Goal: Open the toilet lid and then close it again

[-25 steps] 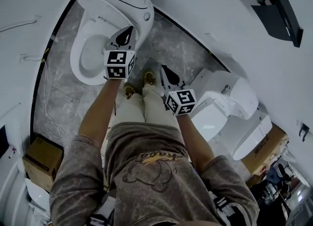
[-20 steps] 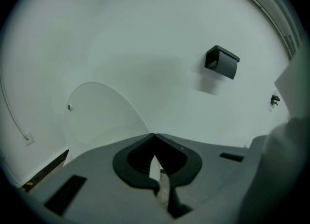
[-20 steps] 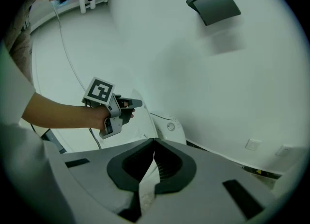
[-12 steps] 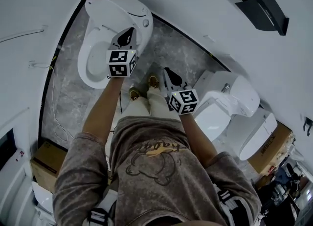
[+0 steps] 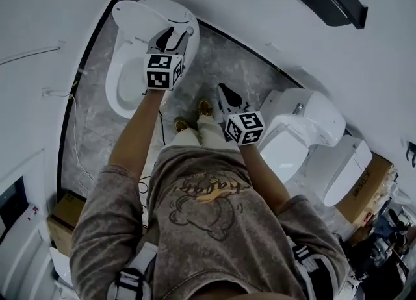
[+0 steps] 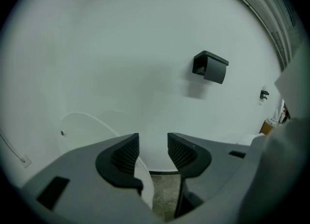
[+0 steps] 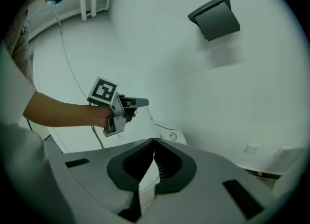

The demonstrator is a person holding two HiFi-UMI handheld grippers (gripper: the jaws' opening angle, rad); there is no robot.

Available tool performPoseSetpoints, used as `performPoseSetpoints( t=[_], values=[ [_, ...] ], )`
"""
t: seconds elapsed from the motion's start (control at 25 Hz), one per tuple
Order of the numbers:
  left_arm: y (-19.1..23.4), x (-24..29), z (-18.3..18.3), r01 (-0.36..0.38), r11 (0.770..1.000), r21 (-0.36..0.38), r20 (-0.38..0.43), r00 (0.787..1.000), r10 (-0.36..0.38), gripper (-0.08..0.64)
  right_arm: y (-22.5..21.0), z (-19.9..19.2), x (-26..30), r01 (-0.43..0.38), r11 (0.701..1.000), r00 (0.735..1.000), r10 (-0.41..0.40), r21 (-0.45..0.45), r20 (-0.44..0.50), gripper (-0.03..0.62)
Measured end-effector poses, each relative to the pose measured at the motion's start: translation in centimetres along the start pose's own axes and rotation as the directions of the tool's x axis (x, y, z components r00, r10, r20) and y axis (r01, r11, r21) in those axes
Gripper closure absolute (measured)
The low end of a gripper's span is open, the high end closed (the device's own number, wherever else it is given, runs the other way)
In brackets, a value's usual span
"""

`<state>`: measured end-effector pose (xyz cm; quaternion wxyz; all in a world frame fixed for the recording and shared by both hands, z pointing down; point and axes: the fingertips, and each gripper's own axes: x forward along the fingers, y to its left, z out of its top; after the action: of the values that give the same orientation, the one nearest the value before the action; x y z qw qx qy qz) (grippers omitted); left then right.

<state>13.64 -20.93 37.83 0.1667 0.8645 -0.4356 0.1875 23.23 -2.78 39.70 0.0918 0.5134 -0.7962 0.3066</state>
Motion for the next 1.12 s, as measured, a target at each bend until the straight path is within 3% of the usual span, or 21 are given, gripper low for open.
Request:
performPoseSetpoints(
  t=[0.36,0.52,1.12],
  values=[
    [2.1,3.8,-0.1,-0.022,0.987,0.158,-0.1,0.994,0.038,0.344,-1.2,0.5,-1.6,0.035,0.999,0.999,-0.035,0.011,0.006,0.566],
    [3.0,5.0,-0.7,-0.032,0.98,0.195,-0.143,0.988,0.061,0.327,-1.4,0.7,-1.5,0.039,0.999,0.999,-0.039,0.024,0.009,0.565],
    [3.0,3.8,-1.0,-0.057,0.99,0.131,-0.18,0.98,0.08,0.328,0.2,1.2,-0.2,0.005,1.0,1.0,-0.006,0.023,0.012,0.565]
  ],
)
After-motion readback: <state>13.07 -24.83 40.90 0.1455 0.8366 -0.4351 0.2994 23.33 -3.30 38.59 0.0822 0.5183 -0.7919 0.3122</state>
